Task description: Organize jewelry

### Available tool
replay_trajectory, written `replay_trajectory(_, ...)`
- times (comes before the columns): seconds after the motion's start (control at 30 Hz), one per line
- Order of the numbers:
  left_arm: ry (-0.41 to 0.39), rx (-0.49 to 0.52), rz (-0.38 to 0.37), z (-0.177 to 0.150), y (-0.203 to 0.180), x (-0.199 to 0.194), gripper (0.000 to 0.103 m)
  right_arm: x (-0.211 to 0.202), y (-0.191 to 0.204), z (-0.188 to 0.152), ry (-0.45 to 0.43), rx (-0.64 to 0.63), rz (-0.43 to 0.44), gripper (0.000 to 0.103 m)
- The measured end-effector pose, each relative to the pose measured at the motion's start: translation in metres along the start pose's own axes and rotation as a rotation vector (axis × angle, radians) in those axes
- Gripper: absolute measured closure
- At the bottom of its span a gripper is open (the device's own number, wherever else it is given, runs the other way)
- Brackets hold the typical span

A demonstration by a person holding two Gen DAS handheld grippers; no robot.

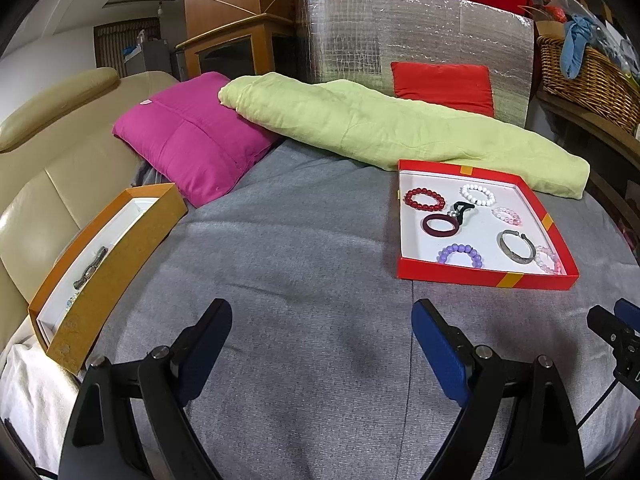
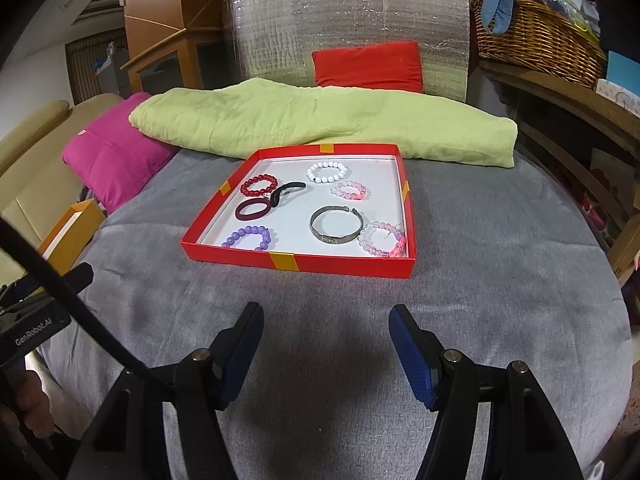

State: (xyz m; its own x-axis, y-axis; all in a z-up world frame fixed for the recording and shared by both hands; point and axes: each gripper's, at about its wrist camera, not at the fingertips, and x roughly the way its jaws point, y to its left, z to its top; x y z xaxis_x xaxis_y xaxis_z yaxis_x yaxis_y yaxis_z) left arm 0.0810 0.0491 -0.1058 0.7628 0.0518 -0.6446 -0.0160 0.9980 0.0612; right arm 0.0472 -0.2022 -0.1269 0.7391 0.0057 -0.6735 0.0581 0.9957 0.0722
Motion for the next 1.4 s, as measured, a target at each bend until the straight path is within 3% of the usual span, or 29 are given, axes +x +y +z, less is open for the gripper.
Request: replay_trajectory(1.4, -0.012, -0.015, -0.012, 0.008, 0.002, -0.003, 0.012, 0.005, 0.008, 0.006, -0.002, -0.015, 0.002, 0.034)
